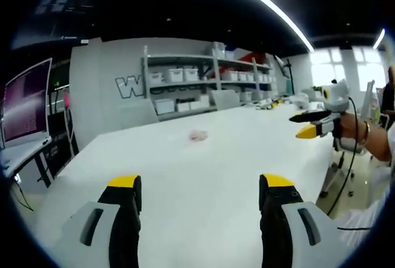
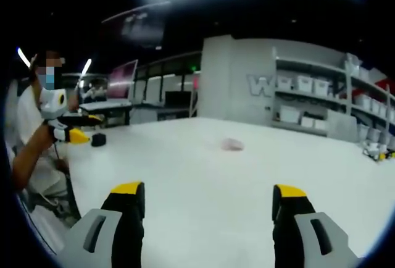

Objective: Open the resealable bag by pulling the two sides of the seal apart until the entire bag opening is separated and visibly accessible.

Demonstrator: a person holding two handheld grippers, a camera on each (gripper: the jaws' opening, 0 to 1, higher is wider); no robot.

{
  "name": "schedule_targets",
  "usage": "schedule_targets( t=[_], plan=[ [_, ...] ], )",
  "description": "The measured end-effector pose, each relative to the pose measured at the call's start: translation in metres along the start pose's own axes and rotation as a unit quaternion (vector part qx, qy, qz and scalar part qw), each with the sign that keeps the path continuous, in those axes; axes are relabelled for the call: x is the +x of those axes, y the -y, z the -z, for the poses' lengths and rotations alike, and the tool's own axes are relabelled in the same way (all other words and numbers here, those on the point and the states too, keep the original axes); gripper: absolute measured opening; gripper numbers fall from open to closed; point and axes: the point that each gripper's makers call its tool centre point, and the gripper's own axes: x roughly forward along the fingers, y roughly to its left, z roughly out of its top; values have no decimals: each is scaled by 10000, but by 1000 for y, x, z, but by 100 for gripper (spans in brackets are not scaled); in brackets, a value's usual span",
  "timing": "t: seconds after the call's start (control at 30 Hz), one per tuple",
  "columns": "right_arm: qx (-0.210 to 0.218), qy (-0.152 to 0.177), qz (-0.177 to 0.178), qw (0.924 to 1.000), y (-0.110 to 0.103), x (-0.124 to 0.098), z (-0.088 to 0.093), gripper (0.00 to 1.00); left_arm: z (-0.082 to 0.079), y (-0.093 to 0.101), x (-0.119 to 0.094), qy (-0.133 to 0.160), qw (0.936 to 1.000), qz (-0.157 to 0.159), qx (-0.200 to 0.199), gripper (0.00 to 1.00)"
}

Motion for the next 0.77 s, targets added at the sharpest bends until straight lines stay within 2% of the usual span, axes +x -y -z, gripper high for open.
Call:
schedule_targets(
  t=[0.37,0.77],
  plan=[
    [-32,128,38,9999,-1,0,-2,85,-1,1,0,26,10000,-10,-8,77],
    [94,172,46,9998,-2,-1,5,85,3,3,-1,-7,10000,2,-45,77]
  ],
)
